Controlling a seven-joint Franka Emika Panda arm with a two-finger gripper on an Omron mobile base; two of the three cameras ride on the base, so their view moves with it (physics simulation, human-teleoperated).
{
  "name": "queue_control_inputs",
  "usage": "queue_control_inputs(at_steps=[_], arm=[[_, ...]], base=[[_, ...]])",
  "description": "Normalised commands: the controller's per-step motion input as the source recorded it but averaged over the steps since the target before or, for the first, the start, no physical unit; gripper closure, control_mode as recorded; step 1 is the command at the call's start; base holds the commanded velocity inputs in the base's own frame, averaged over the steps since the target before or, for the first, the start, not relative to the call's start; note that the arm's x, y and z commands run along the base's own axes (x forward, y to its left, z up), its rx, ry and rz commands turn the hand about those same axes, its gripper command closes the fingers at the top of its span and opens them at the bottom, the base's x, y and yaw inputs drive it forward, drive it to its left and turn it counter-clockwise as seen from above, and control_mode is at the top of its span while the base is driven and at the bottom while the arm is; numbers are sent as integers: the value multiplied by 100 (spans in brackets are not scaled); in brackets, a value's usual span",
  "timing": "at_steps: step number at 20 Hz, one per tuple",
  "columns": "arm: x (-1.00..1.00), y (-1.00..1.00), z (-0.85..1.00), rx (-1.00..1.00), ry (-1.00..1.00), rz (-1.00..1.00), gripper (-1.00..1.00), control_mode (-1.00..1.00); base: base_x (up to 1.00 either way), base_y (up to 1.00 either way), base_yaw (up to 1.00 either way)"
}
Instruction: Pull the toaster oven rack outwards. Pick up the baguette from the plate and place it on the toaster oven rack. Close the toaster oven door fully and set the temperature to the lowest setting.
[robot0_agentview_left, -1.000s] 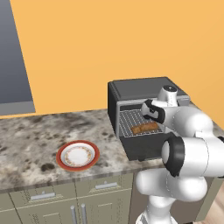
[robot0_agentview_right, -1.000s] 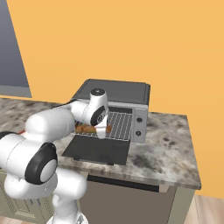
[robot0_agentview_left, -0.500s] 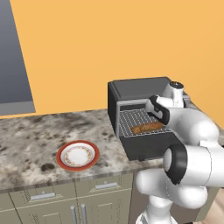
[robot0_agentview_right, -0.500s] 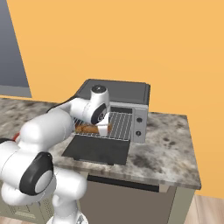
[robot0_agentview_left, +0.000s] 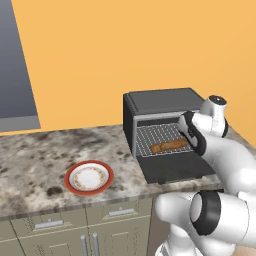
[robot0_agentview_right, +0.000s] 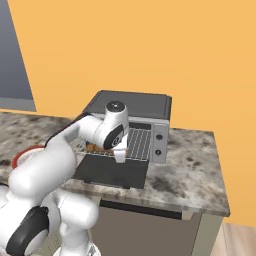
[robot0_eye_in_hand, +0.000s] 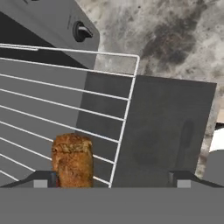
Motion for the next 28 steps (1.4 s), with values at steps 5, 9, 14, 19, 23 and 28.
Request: queue_control_inputs(at_steps=[5,9,14,19,23,28], arm=[[-18,-16,0,-1,-8,23,-100,-100],[0,-8,0,-11,0,46,-100,-100],[0,0,8,-26,0,59,-100,-100],[-1,0,0,-27,0,57,-100,-100],[-2,1,-11,-20,0,40,-100,-100],[-1,1,-41,-12,-7,13,-100,-100]], base=[[0,0,0],[0,0,0],[0,0,0],[0,0,0],[0,0,0],[0,0,0]])
